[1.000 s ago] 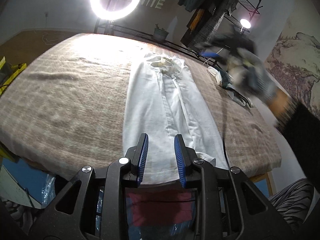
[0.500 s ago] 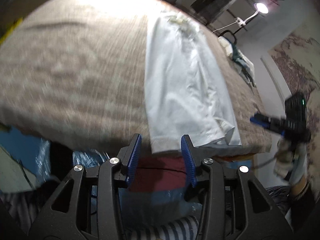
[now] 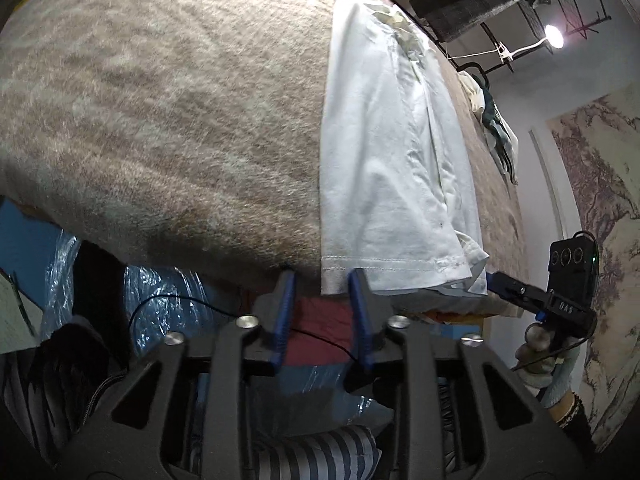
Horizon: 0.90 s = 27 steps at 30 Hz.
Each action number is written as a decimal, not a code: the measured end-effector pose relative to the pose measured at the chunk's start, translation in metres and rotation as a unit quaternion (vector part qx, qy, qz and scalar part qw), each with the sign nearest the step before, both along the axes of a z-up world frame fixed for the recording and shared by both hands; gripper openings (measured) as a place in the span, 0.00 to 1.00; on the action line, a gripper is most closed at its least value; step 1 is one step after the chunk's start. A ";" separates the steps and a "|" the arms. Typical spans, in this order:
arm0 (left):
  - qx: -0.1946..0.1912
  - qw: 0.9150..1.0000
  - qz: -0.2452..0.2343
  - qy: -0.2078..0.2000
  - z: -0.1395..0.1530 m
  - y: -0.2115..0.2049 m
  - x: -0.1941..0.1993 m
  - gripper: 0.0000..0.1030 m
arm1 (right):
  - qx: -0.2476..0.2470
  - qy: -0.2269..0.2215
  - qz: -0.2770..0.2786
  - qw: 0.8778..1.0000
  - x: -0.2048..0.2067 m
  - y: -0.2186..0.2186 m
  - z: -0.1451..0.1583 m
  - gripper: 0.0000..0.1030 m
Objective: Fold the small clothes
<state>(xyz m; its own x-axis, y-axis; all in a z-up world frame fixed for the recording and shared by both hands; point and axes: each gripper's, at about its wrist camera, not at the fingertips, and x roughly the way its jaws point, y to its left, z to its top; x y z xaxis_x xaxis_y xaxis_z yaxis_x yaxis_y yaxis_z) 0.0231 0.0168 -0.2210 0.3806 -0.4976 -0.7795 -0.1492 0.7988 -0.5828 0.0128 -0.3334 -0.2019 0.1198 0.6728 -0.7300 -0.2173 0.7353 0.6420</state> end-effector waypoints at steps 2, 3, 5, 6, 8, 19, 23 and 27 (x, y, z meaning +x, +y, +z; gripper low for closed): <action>-0.007 1.000 0.003 0.003 -0.001 0.002 0.000 0.13 | 0.000 -0.002 0.012 1.000 -0.002 0.007 -0.001 0.37; -0.006 1.000 0.003 0.002 -0.001 0.002 0.000 0.11 | 0.000 -0.003 0.018 1.000 -0.002 0.010 -0.002 0.34; -0.001 1.000 0.000 -0.002 0.001 0.000 -0.001 0.06 | 0.005 0.003 0.026 1.000 -0.006 0.012 -0.002 0.18; -0.001 1.000 -0.002 -0.005 0.002 0.000 -0.001 0.03 | 0.008 0.008 0.028 1.000 -0.006 0.015 -0.004 0.10; 0.001 1.000 0.001 -0.014 0.008 0.000 -0.003 0.02 | 0.008 0.010 0.027 1.000 -0.006 0.017 -0.006 0.04; 0.011 0.999 -0.008 -0.039 0.025 -0.006 -0.005 0.01 | 0.053 -0.009 0.001 0.999 -0.007 -0.002 0.019 0.02; 0.005 0.999 -0.004 -0.033 0.020 -0.005 -0.007 0.01 | 0.024 0.022 0.006 0.999 -0.005 0.008 -0.002 0.02; 0.011 0.999 -0.006 -0.053 0.036 -0.006 -0.004 0.01 | 0.048 0.014 -0.008 0.999 0.001 -0.004 0.009 0.02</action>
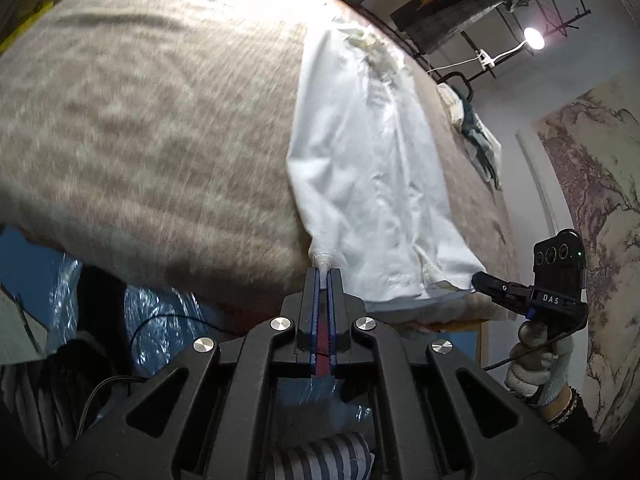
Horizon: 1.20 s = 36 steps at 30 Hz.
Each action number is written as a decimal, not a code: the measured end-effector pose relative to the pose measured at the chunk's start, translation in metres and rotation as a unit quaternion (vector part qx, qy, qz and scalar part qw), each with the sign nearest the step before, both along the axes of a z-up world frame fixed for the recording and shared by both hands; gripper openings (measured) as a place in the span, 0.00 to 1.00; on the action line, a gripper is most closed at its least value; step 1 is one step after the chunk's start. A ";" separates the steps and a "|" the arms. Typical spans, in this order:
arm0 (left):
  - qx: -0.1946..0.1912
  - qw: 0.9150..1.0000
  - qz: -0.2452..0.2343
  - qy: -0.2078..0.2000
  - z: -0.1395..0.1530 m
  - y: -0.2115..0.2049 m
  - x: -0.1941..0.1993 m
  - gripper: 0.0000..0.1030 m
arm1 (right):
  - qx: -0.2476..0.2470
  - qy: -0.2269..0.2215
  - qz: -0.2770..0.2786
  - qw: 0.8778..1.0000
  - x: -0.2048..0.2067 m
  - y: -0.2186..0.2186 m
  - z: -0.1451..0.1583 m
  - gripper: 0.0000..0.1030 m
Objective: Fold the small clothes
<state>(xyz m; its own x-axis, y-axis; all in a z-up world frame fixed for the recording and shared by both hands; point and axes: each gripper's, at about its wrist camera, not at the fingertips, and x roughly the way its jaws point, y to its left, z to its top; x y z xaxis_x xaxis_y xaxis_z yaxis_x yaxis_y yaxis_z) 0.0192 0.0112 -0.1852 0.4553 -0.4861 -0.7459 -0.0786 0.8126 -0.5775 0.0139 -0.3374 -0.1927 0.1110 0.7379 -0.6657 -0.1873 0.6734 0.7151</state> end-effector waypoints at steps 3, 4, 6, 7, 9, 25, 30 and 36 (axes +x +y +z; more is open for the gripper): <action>0.005 1.000 -0.007 -0.012 0.011 -0.002 0.009 0.01 | 0.018 -0.004 -0.011 1.000 0.008 -0.011 0.007 0.02; 0.007 1.000 -0.007 -0.015 0.015 -0.003 0.013 0.01 | 0.021 -0.005 -0.013 1.000 0.010 -0.011 0.009 0.02; 0.007 1.000 -0.007 -0.020 0.021 -0.001 0.021 0.01 | 0.022 -0.009 -0.015 1.000 0.017 -0.016 0.014 0.02; 0.008 1.000 -0.007 -0.023 0.024 -0.001 0.026 0.01 | 0.022 -0.012 -0.016 1.000 0.021 -0.016 0.016 0.02; 0.011 1.000 -0.007 -0.028 0.030 -0.002 0.035 0.01 | 0.022 -0.017 -0.020 0.999 0.027 -0.017 0.021 0.02; 0.053 0.998 0.006 -0.024 0.024 0.004 0.132 0.01 | 0.005 -0.036 -0.065 0.997 0.117 0.009 0.032 0.02; 0.057 0.998 0.013 -0.011 0.012 0.004 0.142 0.01 | -0.002 -0.017 -0.075 0.997 0.137 0.010 0.015 0.02; 0.072 0.997 0.023 -0.024 0.014 0.008 0.145 0.01 | -0.008 -0.017 -0.070 0.997 0.148 0.021 0.008 0.07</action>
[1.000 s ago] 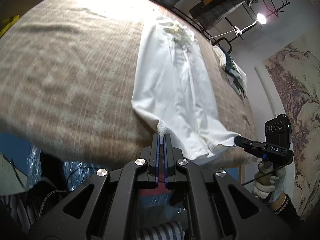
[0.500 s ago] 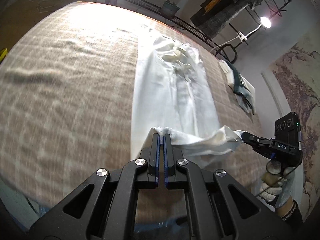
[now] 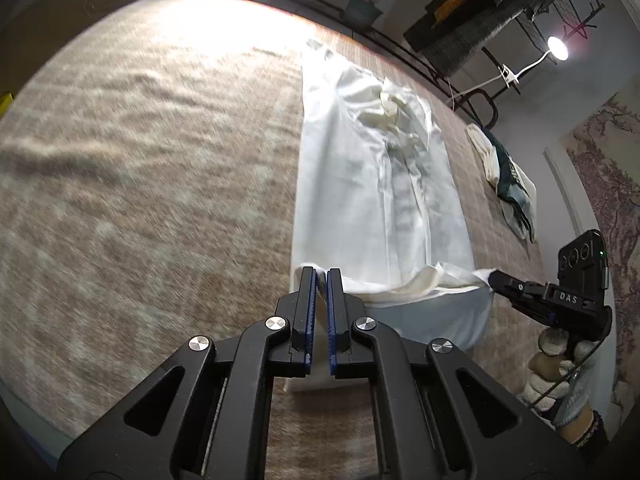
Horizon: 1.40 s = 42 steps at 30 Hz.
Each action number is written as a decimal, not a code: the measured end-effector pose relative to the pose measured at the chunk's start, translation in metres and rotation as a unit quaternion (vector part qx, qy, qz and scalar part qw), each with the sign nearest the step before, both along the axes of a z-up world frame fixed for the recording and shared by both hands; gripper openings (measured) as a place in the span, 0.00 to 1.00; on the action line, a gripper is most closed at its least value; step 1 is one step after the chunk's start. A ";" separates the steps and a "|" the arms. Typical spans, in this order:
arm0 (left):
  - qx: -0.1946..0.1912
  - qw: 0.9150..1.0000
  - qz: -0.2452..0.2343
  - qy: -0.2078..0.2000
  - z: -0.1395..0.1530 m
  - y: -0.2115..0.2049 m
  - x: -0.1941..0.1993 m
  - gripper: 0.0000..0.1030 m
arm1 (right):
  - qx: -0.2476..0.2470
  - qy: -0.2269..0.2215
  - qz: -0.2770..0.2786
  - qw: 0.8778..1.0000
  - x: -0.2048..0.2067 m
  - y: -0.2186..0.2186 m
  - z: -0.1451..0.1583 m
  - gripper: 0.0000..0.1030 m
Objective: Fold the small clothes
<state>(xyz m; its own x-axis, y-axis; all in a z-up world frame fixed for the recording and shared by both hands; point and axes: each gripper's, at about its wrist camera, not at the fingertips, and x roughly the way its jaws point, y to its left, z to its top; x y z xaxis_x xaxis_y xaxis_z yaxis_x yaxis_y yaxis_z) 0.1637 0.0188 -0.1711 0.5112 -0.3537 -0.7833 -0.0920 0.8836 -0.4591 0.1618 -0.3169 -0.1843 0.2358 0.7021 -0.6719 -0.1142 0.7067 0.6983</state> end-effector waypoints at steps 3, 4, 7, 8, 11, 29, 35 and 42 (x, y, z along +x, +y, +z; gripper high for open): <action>0.017 0.999 -0.018 -0.021 0.009 -0.001 -0.006 0.01 | -0.013 -0.007 0.004 1.000 -0.002 -0.004 0.002 0.24; 0.023 0.999 -0.026 -0.026 0.011 -0.002 -0.009 0.01 | -0.017 -0.014 0.005 1.000 -0.003 -0.005 0.004 0.24; 0.053 0.995 -0.070 -0.041 0.015 -0.013 -0.021 0.01 | -0.030 -0.045 0.025 0.998 -0.016 -0.009 0.015 0.24; 0.059 0.994 -0.081 -0.040 0.014 -0.016 -0.023 0.01 | -0.028 -0.054 0.036 0.997 -0.020 -0.009 0.018 0.24; 0.066 0.991 -0.110 -0.024 0.004 -0.030 -0.025 0.01 | -0.031 -0.070 0.073 0.994 -0.033 -0.001 0.021 0.21; 0.093 0.993 -0.059 -0.031 -0.018 -0.039 0.035 0.01 | -0.113 -0.090 0.071 0.987 0.009 0.048 0.000 0.19; 0.071 0.996 -0.046 -0.013 -0.011 -0.009 0.010 0.23 | -0.136 -0.093 0.039 0.986 -0.008 0.015 0.008 0.33; 0.008 0.999 -0.022 0.044 -0.029 0.012 -0.031 0.41 | -0.074 -0.050 0.035 0.995 -0.047 -0.020 0.000 0.36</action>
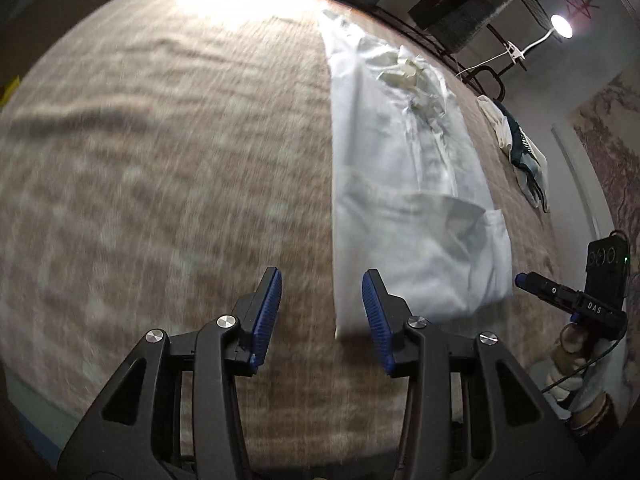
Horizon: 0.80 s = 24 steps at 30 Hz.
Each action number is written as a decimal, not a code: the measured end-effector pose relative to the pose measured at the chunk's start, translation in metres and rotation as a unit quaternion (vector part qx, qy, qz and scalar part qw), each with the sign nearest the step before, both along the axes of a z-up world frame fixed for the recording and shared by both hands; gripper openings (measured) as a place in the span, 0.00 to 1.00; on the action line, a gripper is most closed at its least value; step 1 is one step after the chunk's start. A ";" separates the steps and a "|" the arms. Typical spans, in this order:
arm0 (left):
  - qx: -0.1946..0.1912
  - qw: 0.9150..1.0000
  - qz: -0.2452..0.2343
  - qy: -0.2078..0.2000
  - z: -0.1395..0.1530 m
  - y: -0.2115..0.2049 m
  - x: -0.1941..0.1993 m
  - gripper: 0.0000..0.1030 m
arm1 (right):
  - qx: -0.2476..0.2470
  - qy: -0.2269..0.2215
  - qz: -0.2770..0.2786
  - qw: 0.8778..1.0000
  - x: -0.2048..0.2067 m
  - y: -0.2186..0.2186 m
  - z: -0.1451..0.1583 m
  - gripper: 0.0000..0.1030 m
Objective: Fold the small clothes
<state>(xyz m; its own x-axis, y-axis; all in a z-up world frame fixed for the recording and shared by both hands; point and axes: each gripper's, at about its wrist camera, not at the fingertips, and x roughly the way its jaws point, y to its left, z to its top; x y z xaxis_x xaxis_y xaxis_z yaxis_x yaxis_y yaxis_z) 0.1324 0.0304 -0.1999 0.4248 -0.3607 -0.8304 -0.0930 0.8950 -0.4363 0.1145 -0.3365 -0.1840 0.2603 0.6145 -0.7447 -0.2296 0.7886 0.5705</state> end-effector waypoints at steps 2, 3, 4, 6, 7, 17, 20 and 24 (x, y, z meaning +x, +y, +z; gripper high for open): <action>-0.014 1.000 0.007 0.002 -0.003 0.001 -0.007 0.41 | 0.003 0.006 -0.002 1.000 -0.006 -0.003 -0.004 0.37; -0.018 1.000 0.005 0.004 -0.003 -0.001 -0.008 0.41 | 0.001 0.009 -0.004 1.000 -0.008 0.001 -0.007 0.37; -0.024 1.000 0.001 0.004 -0.003 -0.003 -0.009 0.41 | 0.003 0.013 -0.005 1.000 -0.009 0.000 -0.009 0.37; -0.030 1.000 -0.008 0.005 -0.003 -0.008 -0.010 0.41 | 0.010 0.021 -0.006 1.000 -0.012 -0.001 -0.013 0.36; -0.024 1.000 -0.012 0.001 -0.003 -0.013 -0.011 0.40 | 0.012 0.023 -0.006 1.000 -0.013 0.000 -0.015 0.33; 0.029 0.998 -0.039 -0.030 0.013 -0.023 -0.005 0.02 | 0.008 0.013 0.001 1.000 -0.019 0.005 -0.008 0.01; 0.050 0.998 -0.045 -0.013 -0.001 -0.029 -0.003 0.02 | -0.023 0.001 0.012 1.000 -0.022 0.009 -0.008 0.01; 0.063 0.996 -0.055 -0.022 0.003 -0.031 -0.006 0.02 | -0.047 0.011 0.018 0.999 -0.021 0.017 -0.018 0.02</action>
